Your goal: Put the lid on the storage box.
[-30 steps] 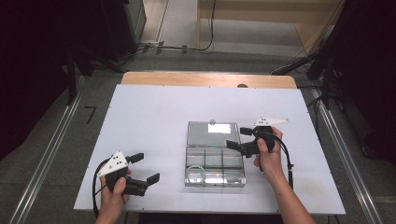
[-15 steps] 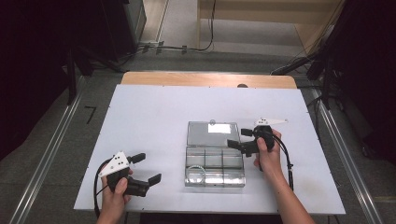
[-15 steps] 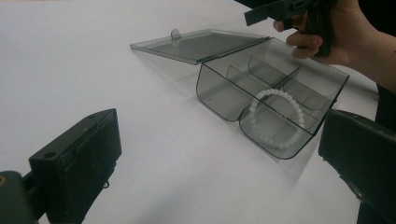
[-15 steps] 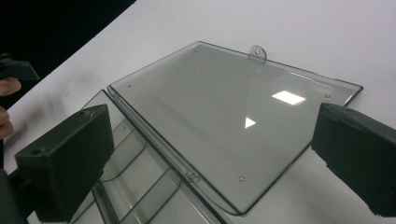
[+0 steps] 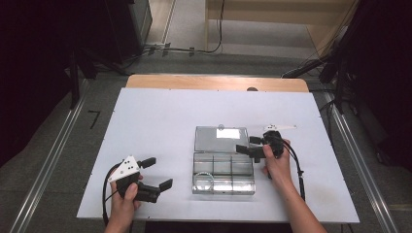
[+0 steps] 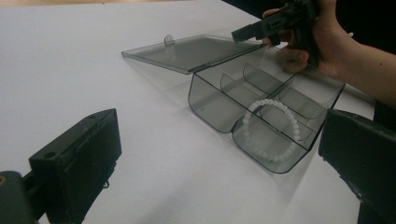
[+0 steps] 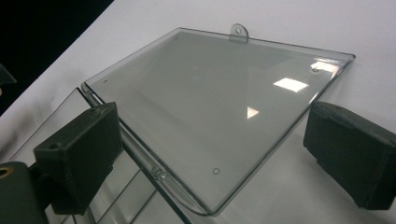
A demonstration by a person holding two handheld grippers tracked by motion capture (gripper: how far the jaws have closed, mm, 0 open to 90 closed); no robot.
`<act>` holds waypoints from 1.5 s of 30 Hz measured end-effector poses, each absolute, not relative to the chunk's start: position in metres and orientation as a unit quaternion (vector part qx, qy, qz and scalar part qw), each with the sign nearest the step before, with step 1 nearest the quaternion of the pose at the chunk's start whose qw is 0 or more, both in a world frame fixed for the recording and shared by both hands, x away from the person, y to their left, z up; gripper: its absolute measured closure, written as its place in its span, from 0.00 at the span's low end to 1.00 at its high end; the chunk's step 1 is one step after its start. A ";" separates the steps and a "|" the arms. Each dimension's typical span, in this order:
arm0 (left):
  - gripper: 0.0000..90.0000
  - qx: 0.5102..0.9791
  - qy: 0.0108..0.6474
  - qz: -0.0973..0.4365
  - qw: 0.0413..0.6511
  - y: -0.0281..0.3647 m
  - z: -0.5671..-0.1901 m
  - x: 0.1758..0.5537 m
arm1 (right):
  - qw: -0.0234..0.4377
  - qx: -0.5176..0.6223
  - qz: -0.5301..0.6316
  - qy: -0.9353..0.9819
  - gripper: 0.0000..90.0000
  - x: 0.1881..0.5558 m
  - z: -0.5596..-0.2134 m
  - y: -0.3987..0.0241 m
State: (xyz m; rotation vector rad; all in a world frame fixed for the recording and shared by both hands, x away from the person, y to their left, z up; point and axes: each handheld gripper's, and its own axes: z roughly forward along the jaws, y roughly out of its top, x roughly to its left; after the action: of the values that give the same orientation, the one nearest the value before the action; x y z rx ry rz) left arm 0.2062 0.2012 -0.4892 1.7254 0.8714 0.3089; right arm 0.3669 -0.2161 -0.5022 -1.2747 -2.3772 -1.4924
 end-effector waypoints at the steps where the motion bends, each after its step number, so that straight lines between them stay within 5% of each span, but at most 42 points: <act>1: 0.00 0.732 0.368 0.130 0.558 0.200 -0.489 0.207 | 0.031 -0.414 -0.486 -0.769 0.03 0.367 -0.502 -0.217; 26: 0.00 0.735 0.353 0.116 0.567 0.150 -0.461 0.250 | 0.046 -0.449 -0.454 -0.768 0.26 0.372 -0.509 -0.216; 45: 0.00 0.729 0.377 0.088 0.564 0.129 -0.466 0.291 | 0.053 -0.449 -0.458 -0.765 0.28 0.371 -0.510 -0.216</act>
State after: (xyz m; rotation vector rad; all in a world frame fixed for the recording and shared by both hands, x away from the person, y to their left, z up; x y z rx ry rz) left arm 0.2908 0.1293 -0.4659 1.7165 0.8866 0.2069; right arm 0.3715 -0.2163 -0.5101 -1.3653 -2.3253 -1.3931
